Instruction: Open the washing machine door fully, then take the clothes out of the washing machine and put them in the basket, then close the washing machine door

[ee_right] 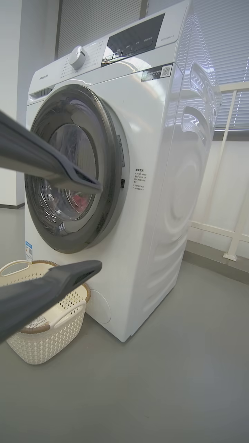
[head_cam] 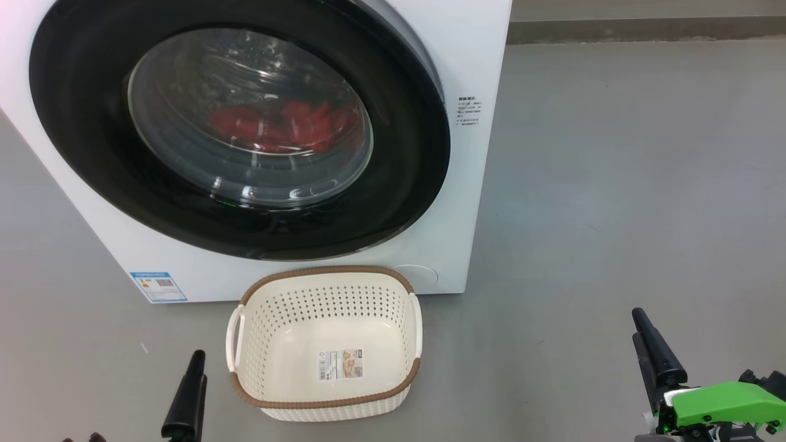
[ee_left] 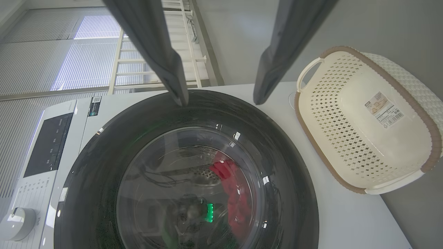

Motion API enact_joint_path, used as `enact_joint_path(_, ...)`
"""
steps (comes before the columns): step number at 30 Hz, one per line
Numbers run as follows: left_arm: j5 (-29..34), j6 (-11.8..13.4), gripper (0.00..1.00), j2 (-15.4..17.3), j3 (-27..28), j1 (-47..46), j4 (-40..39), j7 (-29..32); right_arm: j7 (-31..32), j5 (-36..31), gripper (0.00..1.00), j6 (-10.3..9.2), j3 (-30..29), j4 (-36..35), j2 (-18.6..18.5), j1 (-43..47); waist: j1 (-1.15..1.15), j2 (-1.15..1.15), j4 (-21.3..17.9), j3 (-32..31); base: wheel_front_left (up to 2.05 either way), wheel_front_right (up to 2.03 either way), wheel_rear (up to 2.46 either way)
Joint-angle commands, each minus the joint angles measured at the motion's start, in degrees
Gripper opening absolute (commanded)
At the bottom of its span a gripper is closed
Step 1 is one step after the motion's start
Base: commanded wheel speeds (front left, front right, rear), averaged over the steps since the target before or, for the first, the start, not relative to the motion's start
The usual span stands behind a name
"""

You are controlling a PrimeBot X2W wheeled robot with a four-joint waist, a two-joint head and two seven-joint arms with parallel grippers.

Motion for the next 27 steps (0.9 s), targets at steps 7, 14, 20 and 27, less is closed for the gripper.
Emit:
enact_joint_path(7, 7.74, -0.12, 1.00, 0.81, 0.45, -0.47, -2.93, -1.69, -1.78, -6.54, 1.00, 0.02, 1.22, -1.91, -1.54, -1.10, -0.01, 0.00, 0.01, 0.16, 0.00, 0.00, 0.00)
enact_joint_path(14, 14.31, 0.21, 1.00, 0.87, 0.02, -0.29, -4.04, -2.88, -2.96, -11.82, 1.00, 0.02, 1.44, -2.05, -1.79, -1.04, -0.01, 0.00, -0.02, 0.34, 0.00, 0.00, 0.00)
enact_joint_path(20, 19.52, 0.70, 1.00, 0.91, -0.62, -0.10, -4.82, -3.73, -3.81, -16.04, 1.00, 0.02, 1.75, -2.15, -2.03, -1.01, -0.01, 0.00, -0.03, 0.47, 0.00, 0.00, 0.00)
enact_joint_path(27, 26.95, 1.64, 1.00, 0.97, -1.83, 0.22, -5.55, -4.92, -4.99, -21.26, 1.00, 0.02, 2.48, -2.42, -2.37, -0.91, -0.01, 0.00, -0.03, 0.62, 0.00, 0.00, 0.00)
